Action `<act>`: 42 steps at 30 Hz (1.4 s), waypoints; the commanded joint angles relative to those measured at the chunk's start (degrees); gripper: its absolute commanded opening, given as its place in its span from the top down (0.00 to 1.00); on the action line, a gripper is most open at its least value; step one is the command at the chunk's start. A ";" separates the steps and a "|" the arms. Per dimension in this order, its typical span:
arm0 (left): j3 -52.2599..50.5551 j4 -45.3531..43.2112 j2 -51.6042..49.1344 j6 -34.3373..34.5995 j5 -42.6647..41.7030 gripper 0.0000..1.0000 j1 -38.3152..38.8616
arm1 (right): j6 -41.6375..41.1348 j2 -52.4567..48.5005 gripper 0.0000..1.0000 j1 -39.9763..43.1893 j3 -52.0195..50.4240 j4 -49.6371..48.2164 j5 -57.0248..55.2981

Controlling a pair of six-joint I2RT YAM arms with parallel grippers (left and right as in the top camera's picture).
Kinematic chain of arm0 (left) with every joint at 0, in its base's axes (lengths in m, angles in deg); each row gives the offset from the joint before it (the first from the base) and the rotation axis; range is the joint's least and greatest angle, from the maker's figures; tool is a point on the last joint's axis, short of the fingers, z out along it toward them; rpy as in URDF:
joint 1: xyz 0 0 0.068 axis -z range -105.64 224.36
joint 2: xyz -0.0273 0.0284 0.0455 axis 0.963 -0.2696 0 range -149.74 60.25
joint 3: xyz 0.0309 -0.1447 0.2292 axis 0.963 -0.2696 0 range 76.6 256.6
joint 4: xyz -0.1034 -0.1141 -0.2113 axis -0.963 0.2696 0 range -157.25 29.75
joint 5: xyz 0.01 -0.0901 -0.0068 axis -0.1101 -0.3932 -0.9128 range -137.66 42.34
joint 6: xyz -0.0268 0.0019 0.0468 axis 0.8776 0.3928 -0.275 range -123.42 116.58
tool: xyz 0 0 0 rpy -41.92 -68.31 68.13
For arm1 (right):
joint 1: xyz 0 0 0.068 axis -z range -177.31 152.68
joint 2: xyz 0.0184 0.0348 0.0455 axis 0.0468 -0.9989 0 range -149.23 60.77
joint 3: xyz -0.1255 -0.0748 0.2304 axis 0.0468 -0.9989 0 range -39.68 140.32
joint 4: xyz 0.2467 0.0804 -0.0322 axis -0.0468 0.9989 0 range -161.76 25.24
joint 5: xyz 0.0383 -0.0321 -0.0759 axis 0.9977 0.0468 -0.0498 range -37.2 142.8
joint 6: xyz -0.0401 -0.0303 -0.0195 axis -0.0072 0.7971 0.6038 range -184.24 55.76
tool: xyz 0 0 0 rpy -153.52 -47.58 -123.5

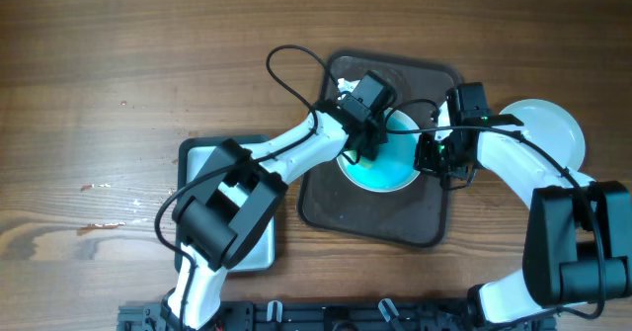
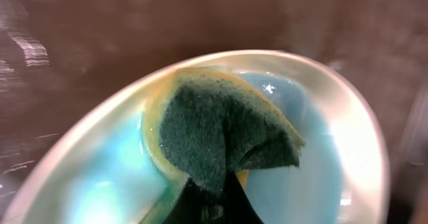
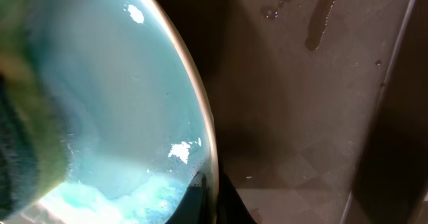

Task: Clean dirty plates on tray and stack at the side
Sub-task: 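Scrub the blue stain on the tilted plate with the sponge, then return the sponge to the basin with the left gripper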

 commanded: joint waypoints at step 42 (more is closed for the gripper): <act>-0.33 38.40 32.87 -1.55 5.62 0.96 -9.11 | 1.99 -1.55 0.96 0.07 -0.74 -0.20 -4.57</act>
